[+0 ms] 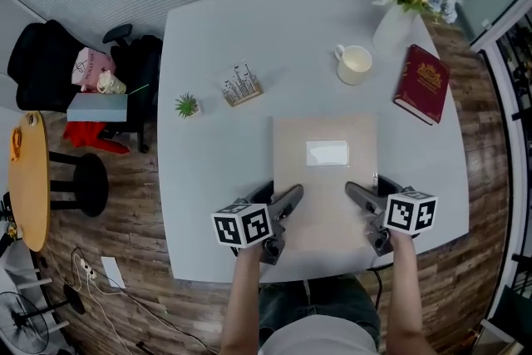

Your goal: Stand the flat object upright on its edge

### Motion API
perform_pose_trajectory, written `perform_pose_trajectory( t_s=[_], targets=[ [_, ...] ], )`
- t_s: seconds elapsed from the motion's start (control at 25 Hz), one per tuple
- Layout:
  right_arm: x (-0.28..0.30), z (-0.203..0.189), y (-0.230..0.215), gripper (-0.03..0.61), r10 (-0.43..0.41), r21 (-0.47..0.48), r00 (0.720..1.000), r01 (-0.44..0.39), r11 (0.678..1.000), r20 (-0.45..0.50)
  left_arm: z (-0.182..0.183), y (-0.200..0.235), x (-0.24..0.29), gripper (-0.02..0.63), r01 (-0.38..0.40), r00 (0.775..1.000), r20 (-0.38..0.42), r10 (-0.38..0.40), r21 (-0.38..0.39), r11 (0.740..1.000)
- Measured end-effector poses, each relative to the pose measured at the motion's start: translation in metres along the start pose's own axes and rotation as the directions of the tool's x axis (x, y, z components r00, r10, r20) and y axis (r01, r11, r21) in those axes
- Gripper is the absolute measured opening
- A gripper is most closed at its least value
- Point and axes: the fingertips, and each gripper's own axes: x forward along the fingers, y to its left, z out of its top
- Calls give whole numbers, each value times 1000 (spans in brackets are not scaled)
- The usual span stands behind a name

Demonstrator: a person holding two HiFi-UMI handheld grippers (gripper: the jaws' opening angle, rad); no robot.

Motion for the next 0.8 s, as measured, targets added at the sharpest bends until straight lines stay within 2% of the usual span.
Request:
perform_pose_trajectory(
  t_s=[0.2,0.36,0.56,0.8],
  targets=[
    [-13,17,26,413,9,-61,998,-5,998,60,20,-14,-22,336,21,998,59,-24,54,998],
    [-21,30,46,411,25,-108,994,-14,994,104,40,-27,-38,336,30,993,113,-45,136,990],
    [-29,42,67,410,51,-182,988,-24,983,148,59,-41,-58,334,22,985,159,-66,261,965],
    [-34,52,84,407,78,-238,981,-34,971,176,75,-53,-76,328,-20,976,209,-60,359,933]
  ],
)
